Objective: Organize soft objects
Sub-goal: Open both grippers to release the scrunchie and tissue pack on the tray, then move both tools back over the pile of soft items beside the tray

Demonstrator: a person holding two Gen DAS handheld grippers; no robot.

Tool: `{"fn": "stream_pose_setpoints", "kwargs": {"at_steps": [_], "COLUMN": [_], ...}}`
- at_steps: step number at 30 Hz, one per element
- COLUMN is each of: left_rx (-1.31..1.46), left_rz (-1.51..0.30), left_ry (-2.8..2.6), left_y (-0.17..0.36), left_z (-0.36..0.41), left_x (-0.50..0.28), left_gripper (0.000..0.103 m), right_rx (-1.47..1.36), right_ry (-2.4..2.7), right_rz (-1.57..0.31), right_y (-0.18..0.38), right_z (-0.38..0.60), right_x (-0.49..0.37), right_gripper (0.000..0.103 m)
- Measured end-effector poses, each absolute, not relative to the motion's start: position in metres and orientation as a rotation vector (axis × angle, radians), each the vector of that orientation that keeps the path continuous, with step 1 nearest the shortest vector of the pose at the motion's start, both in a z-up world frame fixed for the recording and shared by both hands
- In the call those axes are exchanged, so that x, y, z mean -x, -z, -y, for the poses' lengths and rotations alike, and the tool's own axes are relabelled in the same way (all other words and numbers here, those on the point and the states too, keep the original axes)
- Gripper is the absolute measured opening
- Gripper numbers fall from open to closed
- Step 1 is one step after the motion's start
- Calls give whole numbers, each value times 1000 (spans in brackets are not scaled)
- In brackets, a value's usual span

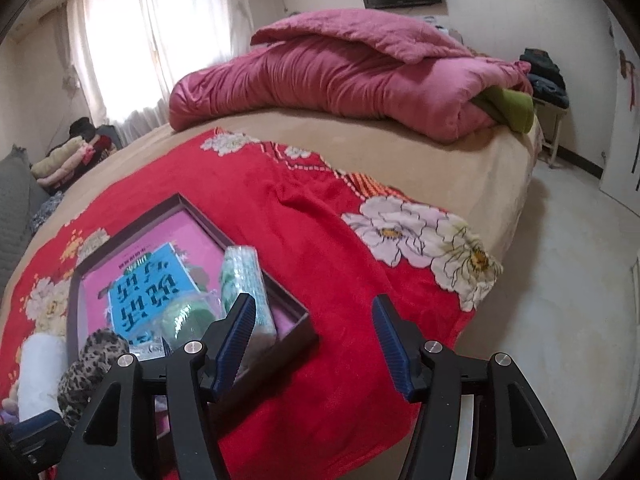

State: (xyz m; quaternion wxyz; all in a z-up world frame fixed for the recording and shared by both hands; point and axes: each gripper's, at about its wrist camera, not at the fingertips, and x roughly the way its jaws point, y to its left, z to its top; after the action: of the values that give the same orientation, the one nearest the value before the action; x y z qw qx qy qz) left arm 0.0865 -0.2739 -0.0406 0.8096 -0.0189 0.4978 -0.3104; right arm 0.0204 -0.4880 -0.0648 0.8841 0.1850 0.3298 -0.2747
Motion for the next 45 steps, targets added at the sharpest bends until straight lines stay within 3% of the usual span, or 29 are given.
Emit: {"fn": "stream_pose_setpoints", "kwargs": {"at_steps": [14, 34, 45], "left_rx": [33, 23, 60], "left_rz": [-1055, -1001, -960], "left_ry": [623, 581, 498], "left_y": [39, 16, 1], "left_z": [268, 237, 183], "left_x": [-86, -67, -52], "left_gripper": [46, 46, 46], "right_rx": [-328, -257, -191], "right_ry": [517, 476, 376], "right_rz": [-736, -652, -569], "right_y": [74, 40, 0], "right_z": [476, 447, 401], "right_x": [-33, -25, -15], "right_gripper": [67, 73, 73]}}
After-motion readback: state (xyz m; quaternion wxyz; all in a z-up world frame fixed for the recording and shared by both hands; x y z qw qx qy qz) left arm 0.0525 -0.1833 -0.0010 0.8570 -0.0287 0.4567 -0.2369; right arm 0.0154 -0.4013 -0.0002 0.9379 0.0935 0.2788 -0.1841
